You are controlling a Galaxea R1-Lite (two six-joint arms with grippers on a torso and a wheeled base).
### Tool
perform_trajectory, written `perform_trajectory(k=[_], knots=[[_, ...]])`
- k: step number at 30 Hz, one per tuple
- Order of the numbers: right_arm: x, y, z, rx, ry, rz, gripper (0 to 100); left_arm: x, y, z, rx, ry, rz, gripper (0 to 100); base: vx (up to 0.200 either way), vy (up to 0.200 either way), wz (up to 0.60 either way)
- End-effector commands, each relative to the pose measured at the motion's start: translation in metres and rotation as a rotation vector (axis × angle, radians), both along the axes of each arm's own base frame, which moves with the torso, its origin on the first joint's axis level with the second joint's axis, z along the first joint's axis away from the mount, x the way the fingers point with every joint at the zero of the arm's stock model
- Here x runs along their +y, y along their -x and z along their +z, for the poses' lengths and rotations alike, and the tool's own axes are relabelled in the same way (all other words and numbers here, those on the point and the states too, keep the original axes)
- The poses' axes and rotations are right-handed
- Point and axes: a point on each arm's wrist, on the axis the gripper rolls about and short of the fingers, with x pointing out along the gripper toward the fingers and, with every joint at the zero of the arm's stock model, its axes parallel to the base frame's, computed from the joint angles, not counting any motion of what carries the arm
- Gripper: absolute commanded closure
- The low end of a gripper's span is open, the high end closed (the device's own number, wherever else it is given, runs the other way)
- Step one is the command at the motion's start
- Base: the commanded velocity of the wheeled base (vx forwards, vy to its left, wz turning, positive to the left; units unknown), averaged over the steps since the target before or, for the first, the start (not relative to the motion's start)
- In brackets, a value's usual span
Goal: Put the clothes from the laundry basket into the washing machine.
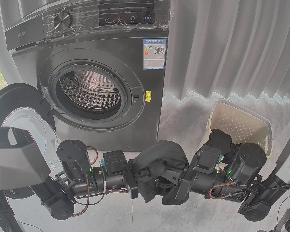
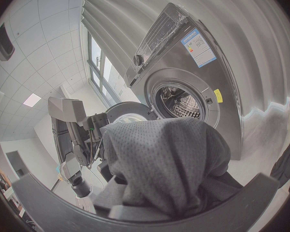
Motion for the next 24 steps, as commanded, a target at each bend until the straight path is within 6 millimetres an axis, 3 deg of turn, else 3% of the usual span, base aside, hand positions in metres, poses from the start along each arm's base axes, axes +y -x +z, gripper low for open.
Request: perform_trajectory(k=[1,2,13,24], knots=[[0.001,0.000,-0.001,0.003,0.003,0.004,100,0.000,0.001,0.001,-0.004,0.004,0.000,100,0.000,0.000,0.00],[0.001,-0.001,0.000,0.000,-0.002,0.001,0,0.001,0.000,0.002,-0.006,0.005,0.003,100,0.000,0.000,0.00],[-0.014,-0.001,-0.011,0.003,0.066,-0.037,0,0.030,-0.018,0.000,0.002,0.000,0.129,100,0.000,0.000,0.00],[-0.038,0.001,-0.026,0.019,0.163,-0.089,0,0.056,-0.006,0.023,-0.027,0.038,0.190,100,0.000,0.000,0.00]])
